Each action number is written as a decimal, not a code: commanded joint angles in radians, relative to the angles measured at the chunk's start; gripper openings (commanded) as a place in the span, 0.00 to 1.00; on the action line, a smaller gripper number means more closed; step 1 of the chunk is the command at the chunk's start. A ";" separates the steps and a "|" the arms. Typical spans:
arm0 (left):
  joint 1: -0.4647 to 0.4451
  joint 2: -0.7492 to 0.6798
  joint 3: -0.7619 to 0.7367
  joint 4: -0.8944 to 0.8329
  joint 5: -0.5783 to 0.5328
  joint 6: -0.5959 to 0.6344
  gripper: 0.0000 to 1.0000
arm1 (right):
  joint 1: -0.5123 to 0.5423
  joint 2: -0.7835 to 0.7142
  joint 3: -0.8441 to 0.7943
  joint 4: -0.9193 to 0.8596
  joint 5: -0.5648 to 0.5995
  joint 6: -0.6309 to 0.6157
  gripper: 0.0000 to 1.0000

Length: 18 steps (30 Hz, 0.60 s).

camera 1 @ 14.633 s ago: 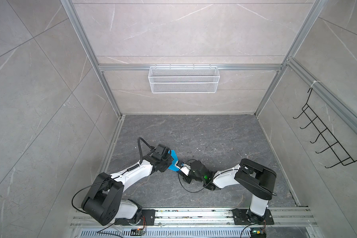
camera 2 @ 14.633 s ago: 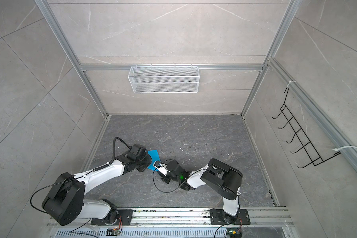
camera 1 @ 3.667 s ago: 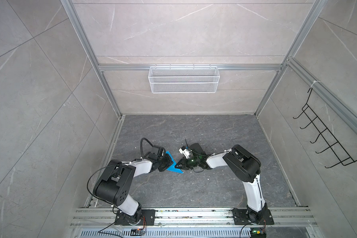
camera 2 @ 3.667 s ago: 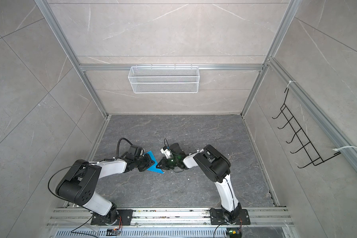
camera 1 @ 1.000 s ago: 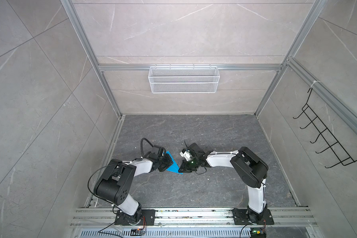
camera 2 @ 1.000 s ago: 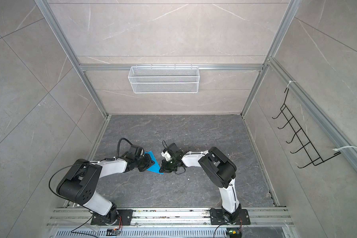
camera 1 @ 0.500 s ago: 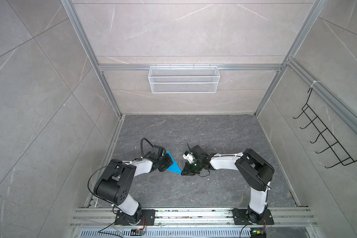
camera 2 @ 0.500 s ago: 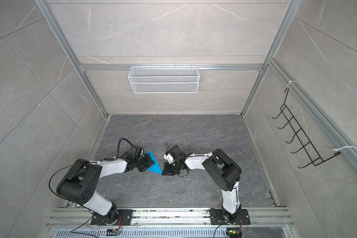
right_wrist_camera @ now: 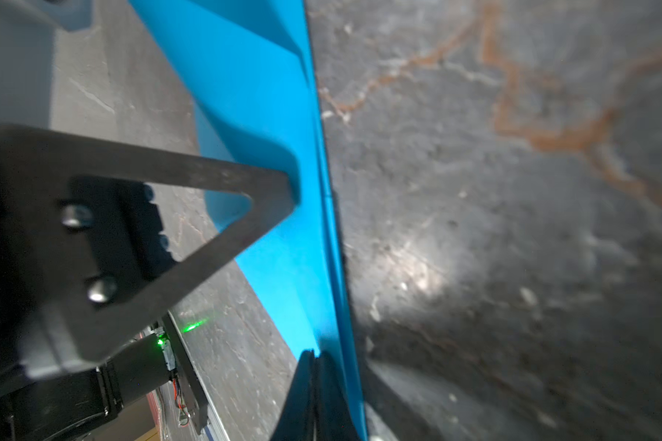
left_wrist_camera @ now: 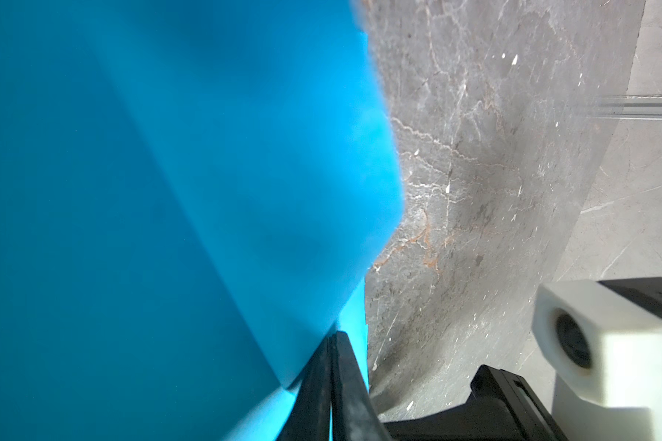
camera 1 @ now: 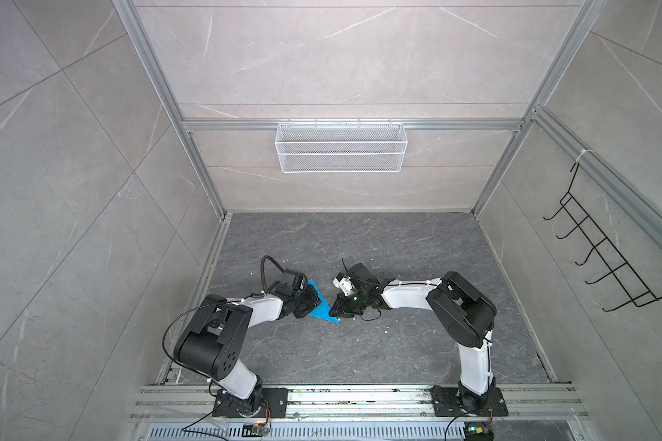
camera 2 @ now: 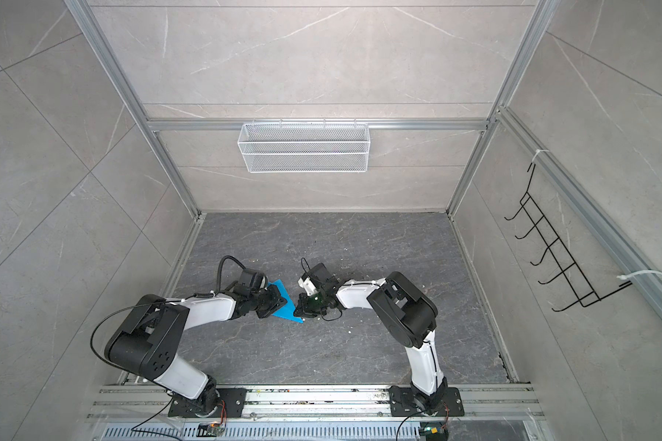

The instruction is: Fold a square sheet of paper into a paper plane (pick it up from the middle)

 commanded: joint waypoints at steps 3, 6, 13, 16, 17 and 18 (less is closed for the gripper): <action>0.003 0.014 -0.023 -0.079 -0.038 -0.006 0.09 | -0.005 -0.017 -0.045 -0.047 0.037 -0.012 0.07; 0.004 0.018 -0.023 -0.079 -0.038 -0.006 0.09 | -0.009 -0.049 -0.100 -0.048 0.035 -0.012 0.06; 0.003 0.014 -0.020 -0.080 -0.033 -0.004 0.09 | -0.010 -0.142 -0.184 -0.081 0.029 -0.043 0.07; 0.004 0.012 -0.020 -0.080 -0.031 -0.004 0.09 | -0.010 -0.180 -0.168 -0.060 0.016 -0.061 0.07; 0.003 0.011 -0.019 -0.080 -0.030 -0.004 0.09 | -0.009 -0.190 -0.162 -0.033 0.008 -0.061 0.07; 0.004 0.010 -0.018 -0.083 -0.030 -0.003 0.09 | -0.009 -0.191 -0.151 -0.011 0.000 -0.059 0.07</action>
